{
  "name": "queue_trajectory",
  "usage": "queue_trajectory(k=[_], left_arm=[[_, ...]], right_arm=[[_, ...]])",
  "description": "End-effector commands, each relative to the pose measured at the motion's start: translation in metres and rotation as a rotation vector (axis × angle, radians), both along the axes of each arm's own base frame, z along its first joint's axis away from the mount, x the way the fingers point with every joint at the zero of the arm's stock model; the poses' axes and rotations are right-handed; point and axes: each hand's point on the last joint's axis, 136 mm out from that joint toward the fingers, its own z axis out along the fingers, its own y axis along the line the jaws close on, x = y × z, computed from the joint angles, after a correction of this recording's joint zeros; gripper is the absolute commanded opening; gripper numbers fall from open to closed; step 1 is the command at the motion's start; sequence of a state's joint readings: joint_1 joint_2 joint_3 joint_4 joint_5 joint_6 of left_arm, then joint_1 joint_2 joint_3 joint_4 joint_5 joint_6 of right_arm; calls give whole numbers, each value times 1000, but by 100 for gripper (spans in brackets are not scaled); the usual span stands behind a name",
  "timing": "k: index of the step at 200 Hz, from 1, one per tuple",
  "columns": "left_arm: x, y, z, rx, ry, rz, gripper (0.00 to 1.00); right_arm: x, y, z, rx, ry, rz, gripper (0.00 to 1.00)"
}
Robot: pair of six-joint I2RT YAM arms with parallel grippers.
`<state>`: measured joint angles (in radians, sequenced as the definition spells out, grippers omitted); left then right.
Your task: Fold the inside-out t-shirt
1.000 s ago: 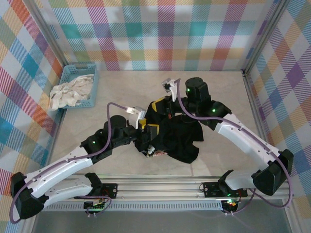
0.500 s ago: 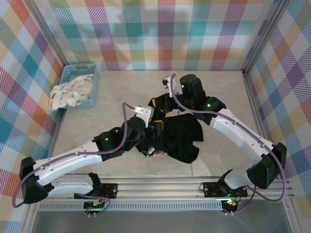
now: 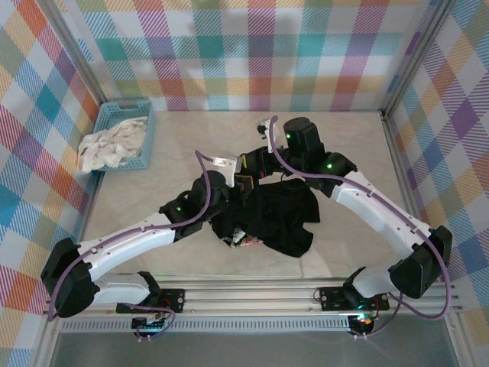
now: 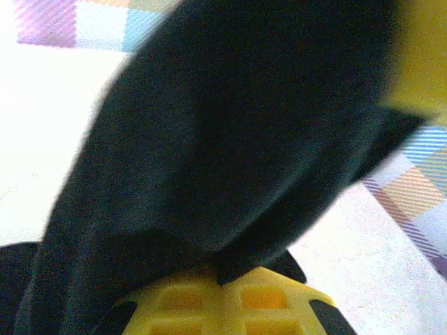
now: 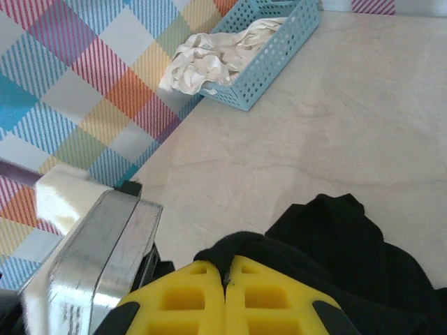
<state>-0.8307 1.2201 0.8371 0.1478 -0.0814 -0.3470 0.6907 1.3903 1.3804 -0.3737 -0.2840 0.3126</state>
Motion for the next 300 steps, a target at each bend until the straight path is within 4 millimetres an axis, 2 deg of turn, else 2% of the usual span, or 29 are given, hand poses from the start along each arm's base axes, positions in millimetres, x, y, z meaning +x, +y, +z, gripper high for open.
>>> queue_trajectory(k=[1,24,55,80,102,120,153,173,194,230,242,249,286,300], left_arm=[[-31,-10,47,-164,-131,-276,0],[-63,0,60,-186,-203,-452,0],[-89,15,67,-148,-294,-552,0],[-105,23,75,-144,-345,-630,0],[-110,28,76,-123,-382,-672,0],[-112,28,76,-107,-413,-702,0],[-114,30,74,-67,-450,-725,0],[-115,32,76,-62,-471,-728,0],[-114,34,78,-59,-479,-718,0],[-113,37,81,-60,-489,-689,0],[-112,39,82,-60,-492,-673,0],[-111,40,83,-57,-496,-659,0],[-104,46,82,-59,-495,-586,0],[-97,49,77,-60,-483,-537,0]], right_arm=[[-3,-14,13,-20,-71,-12,1],[-3,-20,13,-73,-116,9,8],[-1,-24,7,-129,-132,22,17],[-2,-31,-3,-192,-120,20,31],[-5,-43,-10,-235,-133,-4,41],[-14,-51,-12,-243,-157,5,45],[-64,-36,-10,-85,-193,246,51],[-86,-27,-21,-20,-136,375,54],[-95,-18,-35,33,-80,472,56],[-85,-6,-58,70,2,497,59],[-85,-1,-62,85,25,522,57],[-85,1,-63,95,33,538,51],[-80,0,-55,102,-28,509,0],[-70,-7,-50,69,-102,439,0]])
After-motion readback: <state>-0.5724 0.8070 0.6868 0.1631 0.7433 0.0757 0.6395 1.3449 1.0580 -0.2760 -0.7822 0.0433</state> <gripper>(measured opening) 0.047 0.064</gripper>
